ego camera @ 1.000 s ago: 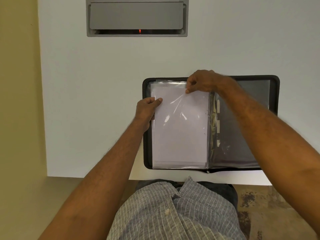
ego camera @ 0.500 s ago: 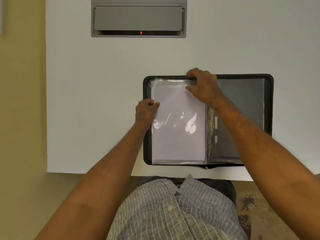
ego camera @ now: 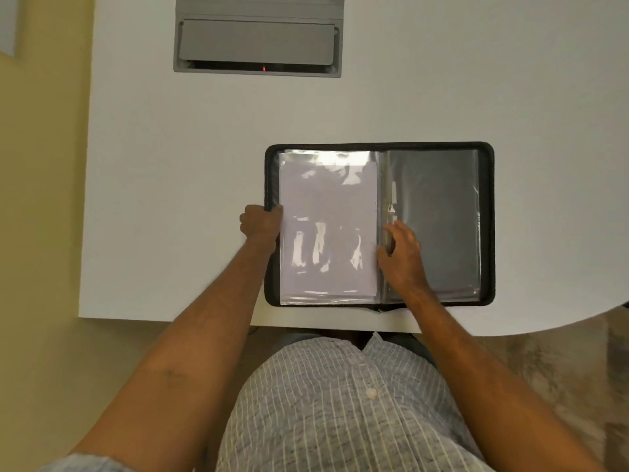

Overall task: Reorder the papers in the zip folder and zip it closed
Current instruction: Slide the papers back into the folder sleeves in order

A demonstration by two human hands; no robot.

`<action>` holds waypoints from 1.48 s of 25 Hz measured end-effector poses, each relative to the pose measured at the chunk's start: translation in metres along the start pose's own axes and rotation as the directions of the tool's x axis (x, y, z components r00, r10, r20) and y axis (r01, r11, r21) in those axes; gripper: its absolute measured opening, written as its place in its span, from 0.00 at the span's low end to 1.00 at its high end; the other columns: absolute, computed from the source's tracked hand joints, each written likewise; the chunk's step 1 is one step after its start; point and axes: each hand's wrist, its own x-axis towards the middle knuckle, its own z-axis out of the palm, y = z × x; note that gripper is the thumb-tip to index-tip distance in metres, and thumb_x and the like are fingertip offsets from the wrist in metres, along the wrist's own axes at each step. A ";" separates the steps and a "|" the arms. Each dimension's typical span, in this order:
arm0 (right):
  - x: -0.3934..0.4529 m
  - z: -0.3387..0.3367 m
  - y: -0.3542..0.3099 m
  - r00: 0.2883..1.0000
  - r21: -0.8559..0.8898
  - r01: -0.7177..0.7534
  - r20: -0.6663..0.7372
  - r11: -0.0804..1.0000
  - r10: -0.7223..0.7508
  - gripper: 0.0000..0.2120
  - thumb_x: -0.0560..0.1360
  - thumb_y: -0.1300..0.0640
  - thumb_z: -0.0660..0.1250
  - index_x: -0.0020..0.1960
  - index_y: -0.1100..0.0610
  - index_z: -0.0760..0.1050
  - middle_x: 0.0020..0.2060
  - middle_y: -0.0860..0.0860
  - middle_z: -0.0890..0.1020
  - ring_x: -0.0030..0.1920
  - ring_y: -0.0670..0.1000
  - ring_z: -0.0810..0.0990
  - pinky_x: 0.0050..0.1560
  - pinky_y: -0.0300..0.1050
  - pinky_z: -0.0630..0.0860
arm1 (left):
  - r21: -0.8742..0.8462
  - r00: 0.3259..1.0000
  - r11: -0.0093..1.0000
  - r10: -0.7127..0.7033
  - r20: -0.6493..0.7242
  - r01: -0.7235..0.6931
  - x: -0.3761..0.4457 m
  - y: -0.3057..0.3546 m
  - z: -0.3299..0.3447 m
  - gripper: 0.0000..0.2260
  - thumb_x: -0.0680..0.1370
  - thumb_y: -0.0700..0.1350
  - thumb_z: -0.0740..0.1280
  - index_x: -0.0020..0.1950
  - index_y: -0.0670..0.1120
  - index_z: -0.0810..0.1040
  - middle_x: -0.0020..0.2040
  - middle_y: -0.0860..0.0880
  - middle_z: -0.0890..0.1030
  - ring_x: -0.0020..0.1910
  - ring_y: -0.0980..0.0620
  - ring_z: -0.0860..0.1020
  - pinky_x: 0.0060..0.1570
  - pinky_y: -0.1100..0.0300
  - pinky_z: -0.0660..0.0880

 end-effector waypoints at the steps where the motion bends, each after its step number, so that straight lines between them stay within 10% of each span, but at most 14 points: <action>1: -0.001 -0.002 0.000 0.998 -0.033 0.013 0.061 0.999 -0.011 0.24 0.82 0.56 0.68 0.77 0.53 0.68 0.80 0.53 0.63 0.79 0.56 0.60 0.78 0.56 0.62 | -0.065 0.999 0.997 -0.037 0.017 0.038 0.002 0.003 -0.003 0.27 0.72 0.59 0.74 0.59 0.38 0.80 0.58 0.39 0.81 0.55 0.39 0.80 0.57 0.44 0.81; 8: 0.003 -0.021 -0.003 0.963 -0.109 0.066 0.266 0.992 -0.035 0.29 0.82 0.48 0.68 0.80 0.51 0.64 0.83 0.51 0.53 0.82 0.56 0.54 0.79 0.56 0.58 | -0.284 0.990 0.949 0.130 -0.051 -0.139 -0.035 0.020 -0.013 0.16 0.80 0.48 0.71 0.39 0.47 0.66 0.38 0.51 0.69 0.39 0.52 0.69 0.39 0.59 0.70; 16: -0.039 -0.030 -0.091 0.924 0.220 0.109 0.338 0.969 -0.181 0.30 0.81 0.40 0.66 0.79 0.48 0.64 0.80 0.48 0.64 0.77 0.51 0.66 0.74 0.50 0.66 | -0.288 0.929 0.883 0.341 -0.145 -0.370 -0.137 0.055 -0.018 0.13 0.78 0.50 0.73 0.42 0.49 0.70 0.41 0.50 0.76 0.38 0.53 0.74 0.39 0.61 0.71; 23: -0.061 -0.085 -0.116 0.934 0.311 0.085 0.306 0.947 -0.184 0.44 0.74 0.31 0.69 0.82 0.45 0.55 0.80 0.48 0.64 0.76 0.54 0.68 0.72 0.56 0.72 | -0.424 0.870 0.870 0.396 0.294 -0.253 -0.216 0.081 -0.017 0.15 0.80 0.58 0.68 0.49 0.47 0.81 0.50 0.50 0.84 0.45 0.50 0.82 0.40 0.56 0.80; 28: -0.068 -0.122 -0.113 0.956 0.213 0.230 0.131 0.949 -0.261 0.31 0.80 0.45 0.68 0.79 0.46 0.61 0.66 0.44 0.75 0.64 0.48 0.76 0.60 0.45 0.75 | -0.502 0.745 0.844 0.457 0.486 -0.190 -0.220 0.072 0.011 0.13 0.83 0.51 0.66 0.59 0.44 0.82 0.55 0.48 0.86 0.48 0.48 0.86 0.47 0.53 0.82; 33: -0.067 -0.131 -0.100 0.979 0.091 0.185 0.072 0.978 -0.192 0.22 0.83 0.53 0.64 0.76 0.51 0.66 0.51 0.40 0.76 0.46 0.44 0.79 0.39 0.32 0.71 | -0.299 0.941 0.913 0.322 0.106 -0.279 -0.164 0.022 0.057 0.09 0.77 0.45 0.69 0.55 0.44 0.82 0.55 0.45 0.84 0.55 0.44 0.81 0.51 0.54 0.77; 37: -0.068 -0.138 -0.093 0.987 0.094 0.140 0.066 0.986 -0.146 0.13 0.85 0.53 0.60 0.68 0.52 0.72 0.45 0.42 0.78 0.43 0.45 0.80 0.38 0.36 0.73 | 0.141 0.985 0.977 0.166 -0.038 -0.159 -0.120 -0.022 0.064 0.27 0.76 0.53 0.74 0.72 0.45 0.72 0.72 0.43 0.69 0.72 0.39 0.67 0.66 0.44 0.70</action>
